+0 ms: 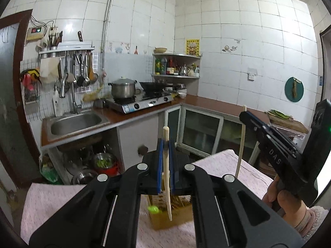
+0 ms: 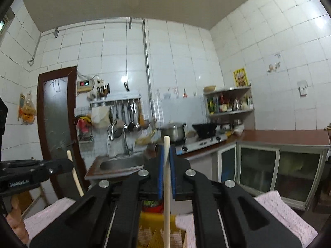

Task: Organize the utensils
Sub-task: 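Lift both chopsticks upright and lower them into the yellow holder, then open both tools to release the chopsticks and pull back from the holder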

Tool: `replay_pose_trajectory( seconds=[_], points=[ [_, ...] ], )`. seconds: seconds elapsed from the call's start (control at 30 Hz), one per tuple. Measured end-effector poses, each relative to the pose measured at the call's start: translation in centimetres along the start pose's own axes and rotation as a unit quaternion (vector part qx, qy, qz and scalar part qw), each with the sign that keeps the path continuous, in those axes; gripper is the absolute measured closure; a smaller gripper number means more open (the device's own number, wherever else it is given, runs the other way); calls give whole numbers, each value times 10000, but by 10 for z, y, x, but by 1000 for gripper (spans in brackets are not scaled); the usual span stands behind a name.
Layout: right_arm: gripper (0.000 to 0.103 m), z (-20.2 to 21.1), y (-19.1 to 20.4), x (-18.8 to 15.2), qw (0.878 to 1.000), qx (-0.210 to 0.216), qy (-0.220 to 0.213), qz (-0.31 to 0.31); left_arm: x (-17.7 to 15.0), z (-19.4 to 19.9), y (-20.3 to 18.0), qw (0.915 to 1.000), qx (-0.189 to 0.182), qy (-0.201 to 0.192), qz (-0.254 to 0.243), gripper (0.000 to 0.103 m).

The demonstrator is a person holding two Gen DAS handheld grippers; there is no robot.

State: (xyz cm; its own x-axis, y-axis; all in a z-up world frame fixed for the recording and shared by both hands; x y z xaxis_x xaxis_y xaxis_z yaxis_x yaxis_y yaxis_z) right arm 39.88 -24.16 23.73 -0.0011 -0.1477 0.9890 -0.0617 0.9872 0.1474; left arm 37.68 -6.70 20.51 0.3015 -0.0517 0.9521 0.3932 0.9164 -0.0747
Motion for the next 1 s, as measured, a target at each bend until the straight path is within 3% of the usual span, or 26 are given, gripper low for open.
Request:
replay_pose_trajectory(
  seconds=[0.23, 0.43, 0.63, 1.0],
  points=[
    [97, -35, -8, 1, 9990, -166, -344, -228, 10, -33, 9, 9996, 105, -263, -78, 99],
    [97, -54, -14, -34, 9983, -231, -465, -268, -32, -73, 18, 10000, -44, -52, -5, 99],
    [97, -64, -6, -62, 9991, -217, -359, -56, -76, -96, 27, 9998, -90, 191, -42, 99],
    [97, -67, -5, -114, 9996, -44, 140, 246, -123, -113, 47, 9986, -153, 392, 331, 99]
  ],
)
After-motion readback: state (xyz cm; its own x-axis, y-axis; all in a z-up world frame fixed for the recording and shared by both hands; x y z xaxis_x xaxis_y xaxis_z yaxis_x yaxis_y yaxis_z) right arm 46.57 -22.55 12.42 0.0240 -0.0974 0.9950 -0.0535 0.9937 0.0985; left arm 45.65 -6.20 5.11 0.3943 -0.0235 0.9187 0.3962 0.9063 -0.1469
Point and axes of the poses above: each gripper's, at about its wrist camera, not at the fingertips, and z roughly against the way its jaws point, y to its left, x to its top, the point moved 8 cm from there along -z, roughly the way its jaws point, and after that the axes turned 6 degrees about -x, right-handed, at the moved point
